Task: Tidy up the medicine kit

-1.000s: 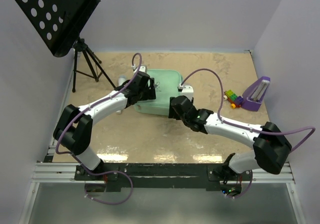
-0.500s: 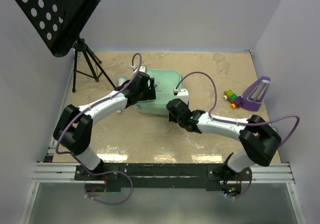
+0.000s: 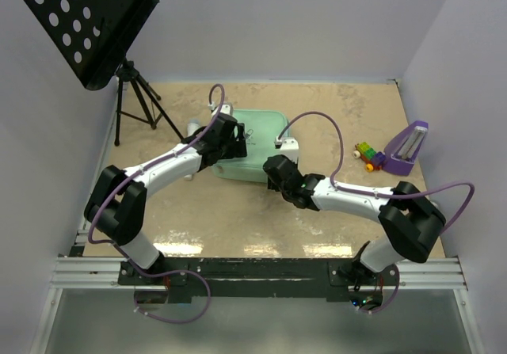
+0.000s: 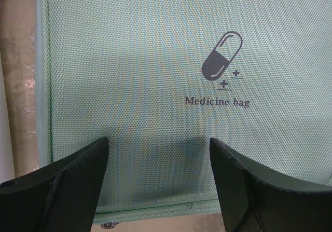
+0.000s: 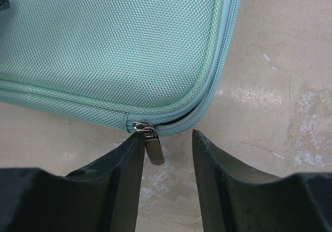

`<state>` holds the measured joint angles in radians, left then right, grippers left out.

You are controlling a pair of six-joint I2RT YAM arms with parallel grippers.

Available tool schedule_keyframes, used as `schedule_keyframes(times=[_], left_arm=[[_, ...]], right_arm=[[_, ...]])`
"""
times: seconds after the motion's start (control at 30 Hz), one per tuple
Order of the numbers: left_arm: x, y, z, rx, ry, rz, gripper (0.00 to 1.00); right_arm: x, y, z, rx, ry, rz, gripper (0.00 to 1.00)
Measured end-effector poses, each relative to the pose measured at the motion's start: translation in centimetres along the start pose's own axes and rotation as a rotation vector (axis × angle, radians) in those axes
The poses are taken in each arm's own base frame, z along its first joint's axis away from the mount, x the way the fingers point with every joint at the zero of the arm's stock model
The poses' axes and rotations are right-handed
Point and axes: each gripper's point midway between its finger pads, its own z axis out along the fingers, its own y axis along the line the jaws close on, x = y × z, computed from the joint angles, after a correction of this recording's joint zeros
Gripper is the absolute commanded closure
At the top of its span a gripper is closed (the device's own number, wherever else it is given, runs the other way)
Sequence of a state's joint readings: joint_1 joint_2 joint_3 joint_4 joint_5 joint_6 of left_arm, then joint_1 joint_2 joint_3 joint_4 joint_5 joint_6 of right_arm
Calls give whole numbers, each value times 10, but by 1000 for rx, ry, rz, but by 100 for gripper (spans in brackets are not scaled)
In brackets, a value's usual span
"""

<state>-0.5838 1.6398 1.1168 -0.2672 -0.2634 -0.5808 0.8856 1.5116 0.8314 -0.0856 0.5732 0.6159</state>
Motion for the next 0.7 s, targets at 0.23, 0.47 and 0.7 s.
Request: schedule_keyframes(times=[0.23,0.47,0.7], left_arm=[[0,0,0,0,0,0,17],[0,0,0,1,-2,0,17],[-1,0,0,3,-3,-1,17]], right_arm=[[-1,2,-1,-8,-6,-8,74],[-1,4,-1,-15,-6,-15,92],[-1,3,-1,-12,-7,-17,100]])
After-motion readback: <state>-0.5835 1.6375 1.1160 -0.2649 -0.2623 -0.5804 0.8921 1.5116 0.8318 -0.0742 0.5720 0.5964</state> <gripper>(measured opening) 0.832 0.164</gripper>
